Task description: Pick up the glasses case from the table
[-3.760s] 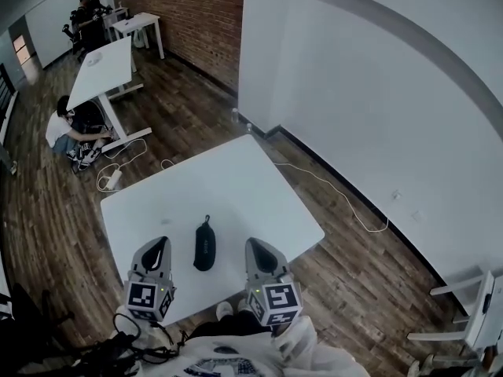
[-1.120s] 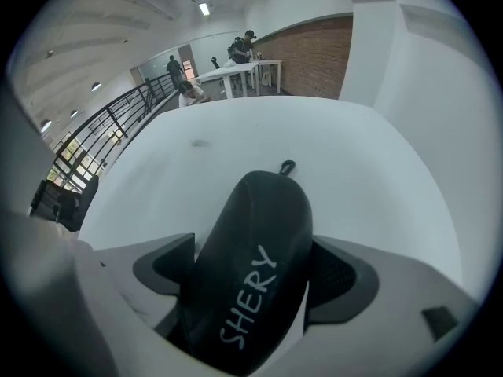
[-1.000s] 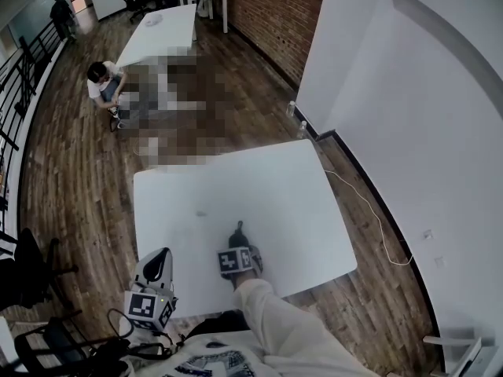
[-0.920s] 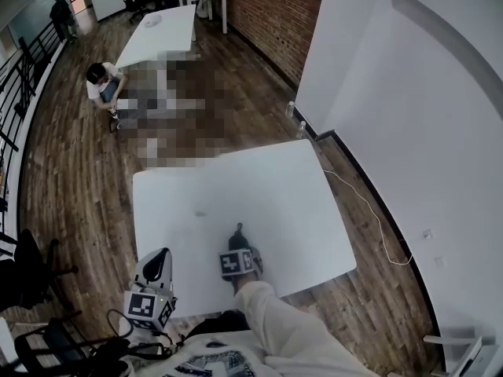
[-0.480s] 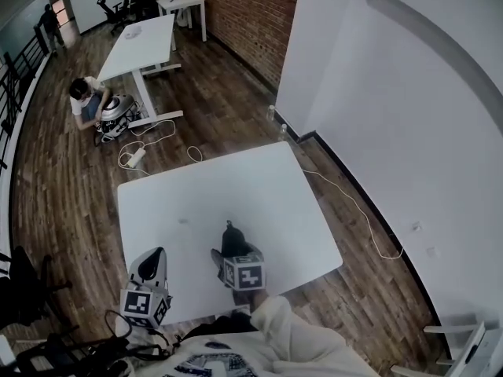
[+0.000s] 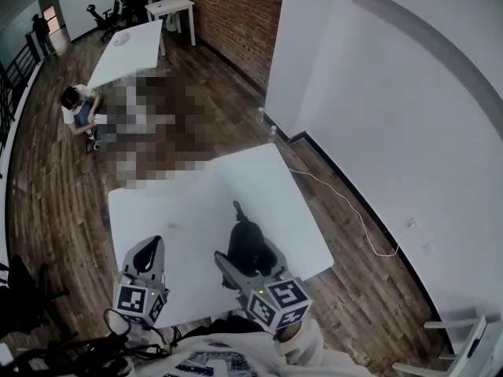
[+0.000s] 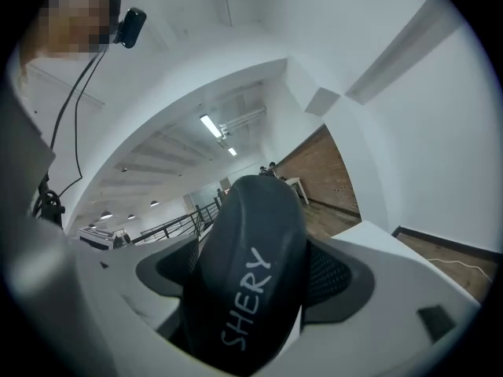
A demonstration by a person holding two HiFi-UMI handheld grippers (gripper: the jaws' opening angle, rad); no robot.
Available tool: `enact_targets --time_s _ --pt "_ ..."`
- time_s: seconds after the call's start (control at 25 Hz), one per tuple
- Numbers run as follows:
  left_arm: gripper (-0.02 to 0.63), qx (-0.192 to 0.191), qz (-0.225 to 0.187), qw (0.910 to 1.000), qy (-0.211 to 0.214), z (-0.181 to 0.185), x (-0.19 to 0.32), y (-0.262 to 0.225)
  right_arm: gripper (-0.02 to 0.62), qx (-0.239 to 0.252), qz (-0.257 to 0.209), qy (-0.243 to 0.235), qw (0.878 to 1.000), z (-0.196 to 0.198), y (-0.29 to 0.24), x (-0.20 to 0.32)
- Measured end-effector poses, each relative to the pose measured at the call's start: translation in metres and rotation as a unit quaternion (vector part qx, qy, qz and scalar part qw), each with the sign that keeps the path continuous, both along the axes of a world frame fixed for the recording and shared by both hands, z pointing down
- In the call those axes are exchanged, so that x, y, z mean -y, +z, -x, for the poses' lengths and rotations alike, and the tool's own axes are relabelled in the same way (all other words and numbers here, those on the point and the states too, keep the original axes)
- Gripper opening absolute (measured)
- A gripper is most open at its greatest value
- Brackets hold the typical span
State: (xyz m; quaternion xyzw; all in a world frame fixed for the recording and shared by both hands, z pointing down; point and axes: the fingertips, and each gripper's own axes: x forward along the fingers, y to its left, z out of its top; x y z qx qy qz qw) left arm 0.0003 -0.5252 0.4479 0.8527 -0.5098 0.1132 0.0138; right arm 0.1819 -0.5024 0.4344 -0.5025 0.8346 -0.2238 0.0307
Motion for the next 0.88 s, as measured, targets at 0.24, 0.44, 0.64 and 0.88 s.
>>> enact_targets --time_s 0.24,0.44,0.64,0.88 --pt "0.014 0.008 0.015 0.9998 0.006 -0.008 -0.003 0.006 0.409 0.014 0.013 0.012 1.000 -0.012 0.006 -0.007" --pt "0.014 -0.005 0.014 0.9999 0.006 -0.014 0.000 0.004 0.403 0.019 0.023 0.021 0.999 -0.023 0.009 -0.011" --pt "0.014 -0.004 0.013 0.9998 0.011 -0.022 0.002 0.004 0.403 0.016 0.013 0.025 0.999 -0.029 0.004 -0.011" --pt "0.014 -0.004 0.012 0.9998 0.014 -0.027 0.004 0.006 0.402 0.020 0.013 0.021 1.000 -0.032 0.004 -0.010"
